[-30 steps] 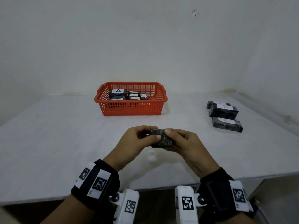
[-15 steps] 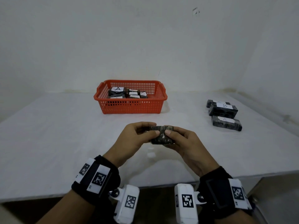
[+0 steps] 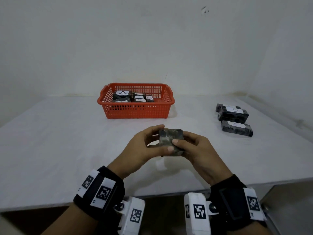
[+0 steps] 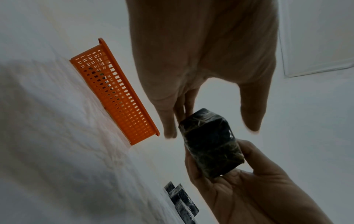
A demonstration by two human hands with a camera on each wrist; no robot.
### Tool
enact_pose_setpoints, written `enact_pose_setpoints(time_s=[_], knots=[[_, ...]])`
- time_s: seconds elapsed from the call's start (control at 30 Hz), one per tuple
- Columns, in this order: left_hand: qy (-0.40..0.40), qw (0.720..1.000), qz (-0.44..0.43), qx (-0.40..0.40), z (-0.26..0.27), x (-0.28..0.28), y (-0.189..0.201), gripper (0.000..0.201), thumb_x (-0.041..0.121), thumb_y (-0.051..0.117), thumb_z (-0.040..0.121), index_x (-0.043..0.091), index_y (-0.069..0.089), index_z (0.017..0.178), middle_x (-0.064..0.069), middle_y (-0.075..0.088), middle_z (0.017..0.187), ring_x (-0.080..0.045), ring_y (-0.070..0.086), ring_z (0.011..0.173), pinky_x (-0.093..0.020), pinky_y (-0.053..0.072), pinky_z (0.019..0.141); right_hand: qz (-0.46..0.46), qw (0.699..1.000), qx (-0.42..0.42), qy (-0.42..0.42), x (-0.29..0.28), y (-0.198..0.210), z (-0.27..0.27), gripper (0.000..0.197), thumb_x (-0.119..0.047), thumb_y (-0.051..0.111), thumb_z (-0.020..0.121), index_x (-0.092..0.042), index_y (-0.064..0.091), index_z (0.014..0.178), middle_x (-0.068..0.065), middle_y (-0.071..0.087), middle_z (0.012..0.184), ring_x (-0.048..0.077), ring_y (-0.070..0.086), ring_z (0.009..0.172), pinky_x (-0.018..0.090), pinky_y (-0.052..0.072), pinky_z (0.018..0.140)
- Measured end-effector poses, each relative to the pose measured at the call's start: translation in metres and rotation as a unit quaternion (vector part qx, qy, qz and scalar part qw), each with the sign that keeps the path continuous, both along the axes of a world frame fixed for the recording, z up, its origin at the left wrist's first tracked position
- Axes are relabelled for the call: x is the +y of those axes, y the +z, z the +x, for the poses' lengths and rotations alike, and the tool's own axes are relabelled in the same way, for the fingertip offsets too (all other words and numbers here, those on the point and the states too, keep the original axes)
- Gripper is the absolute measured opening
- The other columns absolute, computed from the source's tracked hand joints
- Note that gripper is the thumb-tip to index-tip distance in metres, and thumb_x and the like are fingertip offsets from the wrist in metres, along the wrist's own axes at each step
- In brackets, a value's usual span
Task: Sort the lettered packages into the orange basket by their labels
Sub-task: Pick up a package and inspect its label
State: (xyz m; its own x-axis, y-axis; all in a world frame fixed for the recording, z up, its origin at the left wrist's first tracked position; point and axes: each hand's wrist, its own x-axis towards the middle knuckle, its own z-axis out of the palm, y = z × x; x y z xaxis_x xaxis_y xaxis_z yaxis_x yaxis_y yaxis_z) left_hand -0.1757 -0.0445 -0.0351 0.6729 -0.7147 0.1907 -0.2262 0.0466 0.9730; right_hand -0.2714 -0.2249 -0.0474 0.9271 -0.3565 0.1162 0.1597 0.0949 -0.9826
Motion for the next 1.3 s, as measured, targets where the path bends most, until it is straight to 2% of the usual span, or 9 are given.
enact_pose_setpoints(time_s=[0.13,0.27,0.4,0.5,0.77,0.9,1.1,1.2,1.3], knots=[[0.042,0.999,-0.008,0.008,-0.002,-0.004,0.003,0.029,0.017,0.068,0.098,0.013,0.071,0.127,-0.002,0.079,0.114,-0.018,0.076,0.105,-0.036,0.062,0.093,-0.014,1.000,-0.016,-0.016,0.001,0.001,0.001,0.030,-0.005,0.073,0.092,-0.006,0.073,0.122,0.014,0.078,0.116,0.033,0.075,0.109,0.049,0.059,0.097],[0.066,0.998,-0.011,-0.002,0.001,-0.008,0.001,0.027,0.008,0.071,0.094,0.011,0.074,0.121,-0.002,0.080,0.107,-0.014,0.077,0.095,-0.025,0.059,0.079,0.007,1.000,0.003,-0.024,0.002,0.004,0.004,0.023,-0.008,0.066,0.098,-0.005,0.073,0.120,0.019,0.079,0.108,0.037,0.076,0.102,0.052,0.059,0.097],[0.054,0.998,-0.018,0.035,0.000,-0.009,-0.001,0.026,0.015,0.068,0.098,0.012,0.074,0.123,-0.003,0.079,0.111,-0.020,0.076,0.103,-0.032,0.062,0.087,-0.017,0.999,-0.003,-0.034,0.002,0.004,0.004,0.024,-0.012,0.067,0.098,-0.005,0.074,0.120,0.017,0.079,0.107,0.034,0.077,0.103,0.048,0.061,0.094],[0.090,0.994,-0.037,0.045,0.002,-0.010,-0.003,0.022,0.008,0.066,0.098,0.006,0.075,0.118,-0.006,0.080,0.108,-0.023,0.077,0.102,-0.031,0.063,0.083,0.002,1.000,0.009,-0.015,0.003,0.004,0.003,0.029,-0.011,0.069,0.096,-0.006,0.070,0.125,0.015,0.079,0.109,0.031,0.077,0.103,0.039,0.062,0.090],[0.078,0.995,-0.047,0.050,0.003,-0.008,-0.004,0.027,0.014,0.067,0.098,0.008,0.072,0.124,-0.006,0.079,0.113,-0.021,0.075,0.106,-0.034,0.061,0.093,-0.017,1.000,0.014,-0.006,0.001,0.000,0.002,0.036,-0.011,0.074,0.092,-0.003,0.069,0.127,0.014,0.079,0.113,0.029,0.076,0.108,0.041,0.059,0.096],[0.087,0.996,-0.035,0.011,0.002,-0.006,-0.004,0.026,0.014,0.072,0.094,0.011,0.074,0.120,-0.003,0.080,0.110,-0.017,0.076,0.104,-0.034,0.061,0.094,-0.012,1.000,0.010,0.005,0.005,0.002,0.001,0.045,-0.027,0.077,0.085,-0.006,0.072,0.125,0.013,0.079,0.113,0.029,0.076,0.108,0.045,0.057,0.100],[0.059,0.997,-0.036,0.027,0.000,-0.006,-0.002,0.025,0.014,0.070,0.096,0.011,0.073,0.121,-0.004,0.079,0.112,-0.017,0.075,0.106,-0.031,0.061,0.094,-0.036,0.999,-0.009,-0.016,0.005,0.002,-0.003,0.039,-0.025,0.078,0.086,-0.008,0.075,0.120,0.012,0.080,0.110,0.028,0.076,0.107,0.049,0.056,0.104],[0.073,0.996,-0.040,0.021,0.003,-0.005,-0.002,0.029,0.008,0.071,0.094,0.012,0.072,0.123,-0.003,0.078,0.113,-0.015,0.074,0.107,-0.030,0.060,0.096,-0.017,1.000,-0.011,0.010,0.005,0.004,-0.004,0.041,-0.028,0.072,0.088,-0.008,0.073,0.124,0.014,0.078,0.116,0.030,0.074,0.111,0.049,0.056,0.103],[0.035,0.991,-0.088,0.089,0.004,-0.004,-0.003,0.039,0.007,0.072,0.089,0.009,0.067,0.127,-0.007,0.076,0.120,-0.020,0.072,0.114,-0.035,0.058,0.100,0.079,0.996,0.011,0.030,0.004,0.007,-0.006,0.031,-0.032,0.057,0.101,-0.013,0.081,0.108,0.014,0.078,0.111,0.033,0.071,0.111,0.047,0.060,0.097]])
